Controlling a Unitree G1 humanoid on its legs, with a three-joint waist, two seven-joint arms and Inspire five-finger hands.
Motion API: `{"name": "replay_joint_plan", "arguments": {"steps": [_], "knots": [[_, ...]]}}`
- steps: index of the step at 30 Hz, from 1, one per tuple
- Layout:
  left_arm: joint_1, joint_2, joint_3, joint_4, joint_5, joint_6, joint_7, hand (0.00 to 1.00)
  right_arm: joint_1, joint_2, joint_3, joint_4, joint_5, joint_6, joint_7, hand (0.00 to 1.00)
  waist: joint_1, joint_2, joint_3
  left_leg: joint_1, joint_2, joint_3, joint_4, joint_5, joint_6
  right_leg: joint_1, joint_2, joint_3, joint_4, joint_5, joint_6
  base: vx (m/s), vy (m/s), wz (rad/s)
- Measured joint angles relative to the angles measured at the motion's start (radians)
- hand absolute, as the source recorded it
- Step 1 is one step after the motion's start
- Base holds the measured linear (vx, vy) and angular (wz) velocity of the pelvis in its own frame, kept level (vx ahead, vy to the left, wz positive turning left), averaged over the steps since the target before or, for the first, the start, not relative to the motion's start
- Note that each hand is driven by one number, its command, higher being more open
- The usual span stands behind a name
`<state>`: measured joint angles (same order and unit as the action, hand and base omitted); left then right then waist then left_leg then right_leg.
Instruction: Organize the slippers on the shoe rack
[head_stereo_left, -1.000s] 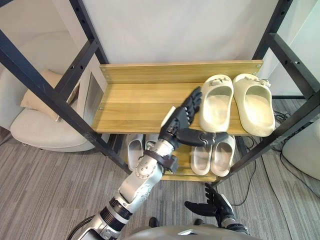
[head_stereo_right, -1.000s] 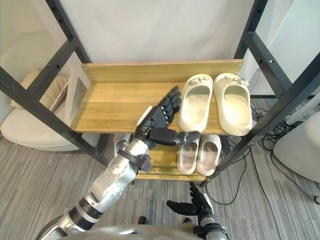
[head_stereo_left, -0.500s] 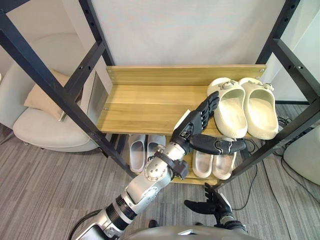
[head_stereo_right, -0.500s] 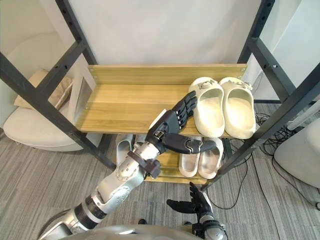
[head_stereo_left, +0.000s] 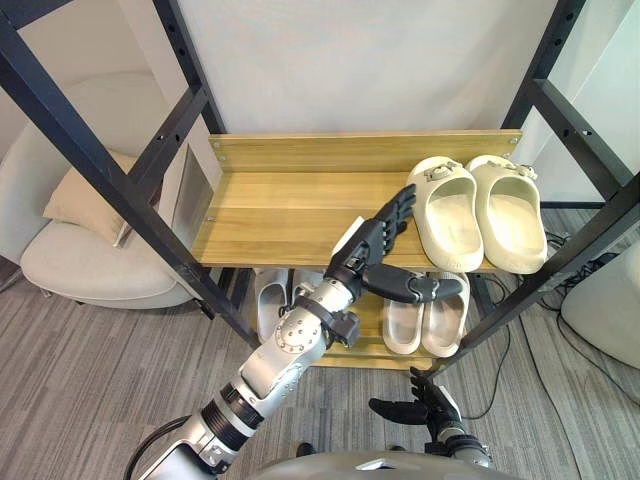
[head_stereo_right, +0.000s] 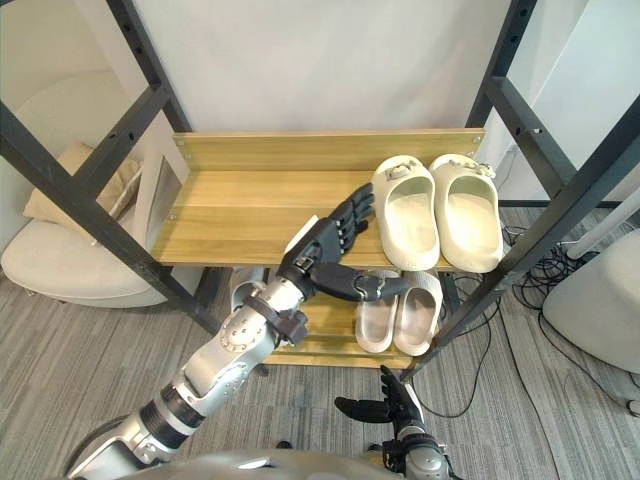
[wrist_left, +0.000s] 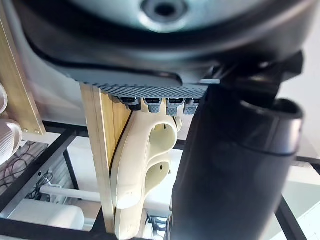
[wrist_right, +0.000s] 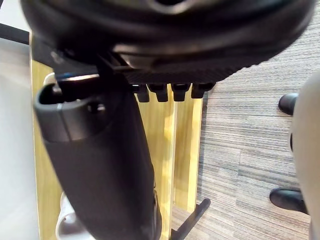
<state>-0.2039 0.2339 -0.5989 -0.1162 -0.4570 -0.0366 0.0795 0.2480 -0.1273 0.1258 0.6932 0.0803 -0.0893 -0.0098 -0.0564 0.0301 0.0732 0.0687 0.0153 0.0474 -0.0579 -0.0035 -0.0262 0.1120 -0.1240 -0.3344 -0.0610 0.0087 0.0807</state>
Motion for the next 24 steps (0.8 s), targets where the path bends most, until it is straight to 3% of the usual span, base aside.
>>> {"name": "replay_joint_plan", "arguments": {"steps": [8,15,24], "knots": [[0.045,-0.006,0.101,-0.054,0.018,-0.002,0.013,1.00,-0.005,0.001,-0.005,0.018,0.000,-0.003,0.005,1.00,0.009,-0.005,0.000,-0.006,-0.001,-0.015,-0.010,0.007,0.000,-0.002,-0.002,-0.012,0.002,-0.005,0.004,0.00,-0.007,0.06],[0.067,-0.003,0.090,-0.220,-0.041,-0.010,-0.013,1.00,-0.006,-0.001,-0.006,0.031,0.000,-0.003,0.008,1.00,0.027,-0.005,0.000,0.000,-0.010,-0.032,-0.008,0.007,0.001,0.010,-0.012,-0.024,0.011,-0.013,0.008,-0.01,0.002,0.07],[0.081,0.016,-0.145,-0.300,-0.244,-0.025,-0.134,1.00,-0.024,-0.010,0.009,0.064,0.000,-0.004,0.021,1.00,0.034,-0.006,-0.007,0.016,-0.009,-0.033,-0.009,0.006,0.001,0.010,-0.016,-0.022,0.043,-0.031,0.009,-0.01,-0.001,0.00]]}}
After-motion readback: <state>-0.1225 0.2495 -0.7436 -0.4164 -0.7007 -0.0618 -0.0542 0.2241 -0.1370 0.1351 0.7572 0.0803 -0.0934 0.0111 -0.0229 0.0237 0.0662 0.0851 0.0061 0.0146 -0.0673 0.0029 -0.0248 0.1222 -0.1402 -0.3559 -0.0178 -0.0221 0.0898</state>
